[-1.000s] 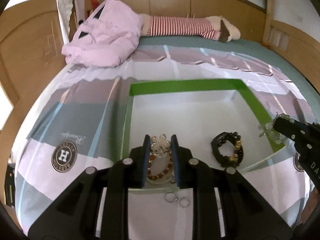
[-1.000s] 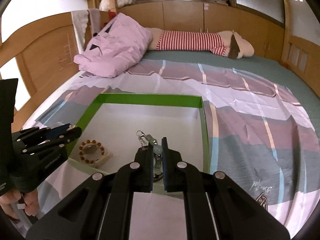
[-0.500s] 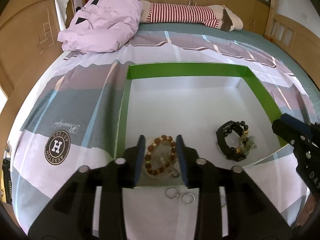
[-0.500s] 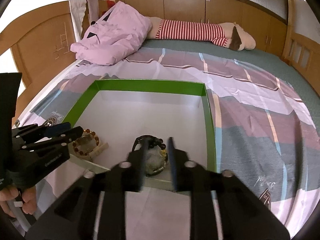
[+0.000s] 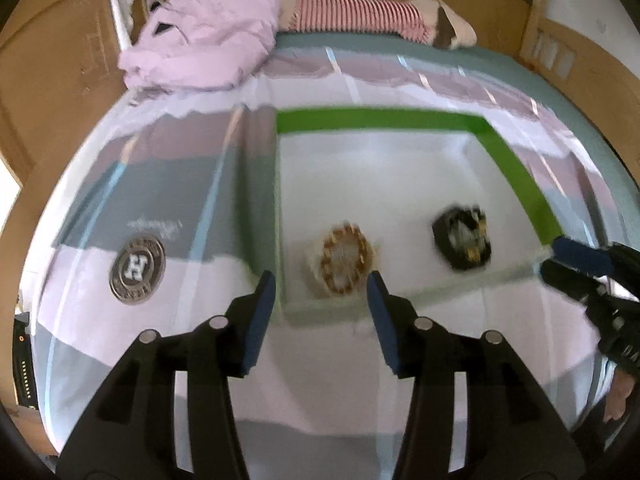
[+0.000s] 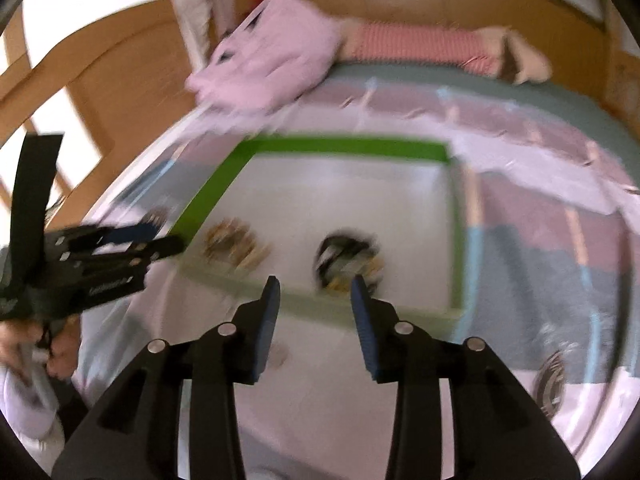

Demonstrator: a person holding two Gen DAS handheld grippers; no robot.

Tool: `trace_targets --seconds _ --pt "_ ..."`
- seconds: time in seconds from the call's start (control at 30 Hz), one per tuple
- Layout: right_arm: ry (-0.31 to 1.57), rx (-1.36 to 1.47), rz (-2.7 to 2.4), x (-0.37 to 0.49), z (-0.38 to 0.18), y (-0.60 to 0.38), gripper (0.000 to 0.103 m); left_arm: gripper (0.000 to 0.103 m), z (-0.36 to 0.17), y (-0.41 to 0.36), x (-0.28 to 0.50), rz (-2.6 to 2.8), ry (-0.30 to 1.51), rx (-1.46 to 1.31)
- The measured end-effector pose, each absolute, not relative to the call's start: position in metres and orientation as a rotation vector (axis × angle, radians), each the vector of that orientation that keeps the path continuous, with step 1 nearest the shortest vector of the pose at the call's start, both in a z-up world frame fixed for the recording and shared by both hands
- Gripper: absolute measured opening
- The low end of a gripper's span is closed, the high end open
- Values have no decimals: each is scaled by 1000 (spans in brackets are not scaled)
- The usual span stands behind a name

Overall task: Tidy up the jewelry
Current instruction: 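Carry the brooch and jade chain into the green box and open both tools, then move the left tool to the plain silver rings while the right tool reaches the silver bangle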

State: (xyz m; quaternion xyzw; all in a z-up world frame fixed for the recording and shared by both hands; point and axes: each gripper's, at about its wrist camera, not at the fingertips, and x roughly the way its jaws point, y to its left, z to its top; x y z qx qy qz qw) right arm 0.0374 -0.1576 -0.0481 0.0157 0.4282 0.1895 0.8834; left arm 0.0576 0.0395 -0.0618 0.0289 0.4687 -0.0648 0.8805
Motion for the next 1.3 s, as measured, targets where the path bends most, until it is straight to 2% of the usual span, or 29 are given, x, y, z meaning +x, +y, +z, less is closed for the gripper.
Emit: trace_targets --seconds 0.13,0.27,0.43,0.63,0.7,1.03,1.07,1.1,1.3 --pt "1006 -73 420 38 -81 -131 38 48 -68 25 51 -155 967 136" --pt "1073 -95 425 44 -100 -118 38 48 -64 24 52 -208 1000 83" --pt "1027 -77 346 56 -99 -125 37 48 -63 27 48 -268 1068 38" --pt "989 -8 276 73 -98 -134 37 48 -89 33 64 -133 1115 58" --pt "993 -13 294 73 -97 -131 37 51 -96 41 73 -68 1117 36" --pt "1126 -228 413 45 -134 -87 37 51 -109 27 67 -121 1162 55" --pt "1121 -231 410 44 -134 -88 35 51 -112 25 67 -127 1174 58" --pt "1122 -231 417 43 -133 -88 21 51 -116 24 67 -130 1183 58" --pt "1185 -240 408 39 -128 -104 21 51 -134 22 74 -134 1240 24"
